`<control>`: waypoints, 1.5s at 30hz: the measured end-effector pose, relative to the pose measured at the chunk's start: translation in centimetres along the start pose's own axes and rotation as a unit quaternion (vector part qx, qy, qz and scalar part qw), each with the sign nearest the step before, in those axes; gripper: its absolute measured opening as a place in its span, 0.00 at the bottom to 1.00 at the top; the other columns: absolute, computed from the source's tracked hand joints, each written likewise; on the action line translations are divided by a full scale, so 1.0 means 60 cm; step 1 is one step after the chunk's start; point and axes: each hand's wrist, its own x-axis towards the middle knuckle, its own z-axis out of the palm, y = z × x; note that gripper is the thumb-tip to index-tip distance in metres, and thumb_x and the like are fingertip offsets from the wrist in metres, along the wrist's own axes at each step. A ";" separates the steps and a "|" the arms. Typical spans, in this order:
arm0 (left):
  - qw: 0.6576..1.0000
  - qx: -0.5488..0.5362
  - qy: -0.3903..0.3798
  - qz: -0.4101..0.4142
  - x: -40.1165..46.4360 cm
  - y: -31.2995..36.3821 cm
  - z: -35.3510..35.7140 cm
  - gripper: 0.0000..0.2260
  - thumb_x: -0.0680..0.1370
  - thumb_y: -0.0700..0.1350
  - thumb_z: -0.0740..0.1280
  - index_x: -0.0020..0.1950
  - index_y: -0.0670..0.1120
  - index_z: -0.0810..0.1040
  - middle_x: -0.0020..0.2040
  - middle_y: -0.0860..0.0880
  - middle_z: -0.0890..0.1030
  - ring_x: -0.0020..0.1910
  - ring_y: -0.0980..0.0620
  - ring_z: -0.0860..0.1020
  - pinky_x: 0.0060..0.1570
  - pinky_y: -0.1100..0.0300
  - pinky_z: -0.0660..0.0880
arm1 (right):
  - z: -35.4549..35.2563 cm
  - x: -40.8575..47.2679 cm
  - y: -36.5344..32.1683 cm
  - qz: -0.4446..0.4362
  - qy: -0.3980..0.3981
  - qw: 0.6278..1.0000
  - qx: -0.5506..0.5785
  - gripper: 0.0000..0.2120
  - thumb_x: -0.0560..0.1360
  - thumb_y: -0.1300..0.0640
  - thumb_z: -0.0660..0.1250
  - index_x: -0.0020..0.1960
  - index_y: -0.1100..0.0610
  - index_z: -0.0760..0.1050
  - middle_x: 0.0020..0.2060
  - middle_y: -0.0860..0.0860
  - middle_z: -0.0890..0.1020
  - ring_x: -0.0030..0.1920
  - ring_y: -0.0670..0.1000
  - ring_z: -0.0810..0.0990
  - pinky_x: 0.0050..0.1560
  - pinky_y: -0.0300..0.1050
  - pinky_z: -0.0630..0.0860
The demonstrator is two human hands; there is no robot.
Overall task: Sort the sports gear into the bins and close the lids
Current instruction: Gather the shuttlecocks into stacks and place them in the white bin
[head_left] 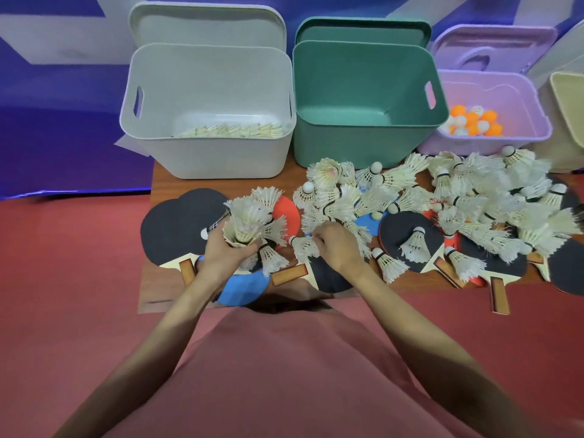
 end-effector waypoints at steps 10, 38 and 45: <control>0.994 0.071 -0.035 0.078 0.014 0.002 -0.015 0.21 0.67 0.33 0.76 0.57 0.46 0.76 0.49 0.52 0.81 0.49 0.57 0.79 0.50 0.66 0.74 | -0.160 -0.013 -0.084 -0.015 0.217 0.895 0.389 0.04 0.78 0.62 0.63 0.44 0.58 0.73 0.31 0.50 0.74 0.32 0.44 0.71 0.33 0.38 0.68; 0.989 -0.100 0.104 -0.022 -0.025 -0.015 -0.123 0.17 0.67 0.38 0.78 0.54 0.43 0.79 0.48 0.47 0.84 0.47 0.52 0.83 0.48 0.56 0.79 | 0.021 0.005 -0.185 -0.166 -0.188 0.968 0.013 0.32 0.67 0.51 0.75 0.69 0.49 0.67 0.57 0.54 0.66 0.53 0.56 0.73 0.45 0.49 0.75; 0.984 -0.100 0.145 -0.031 -0.022 -0.011 -0.128 0.15 0.68 0.37 0.77 0.50 0.48 0.78 0.43 0.51 0.83 0.41 0.58 0.81 0.41 0.61 0.77 | 0.049 0.013 -0.214 -0.235 -0.120 0.960 -0.096 0.27 0.68 0.52 0.74 0.63 0.56 0.69 0.56 0.56 0.66 0.53 0.56 0.71 0.39 0.45 0.67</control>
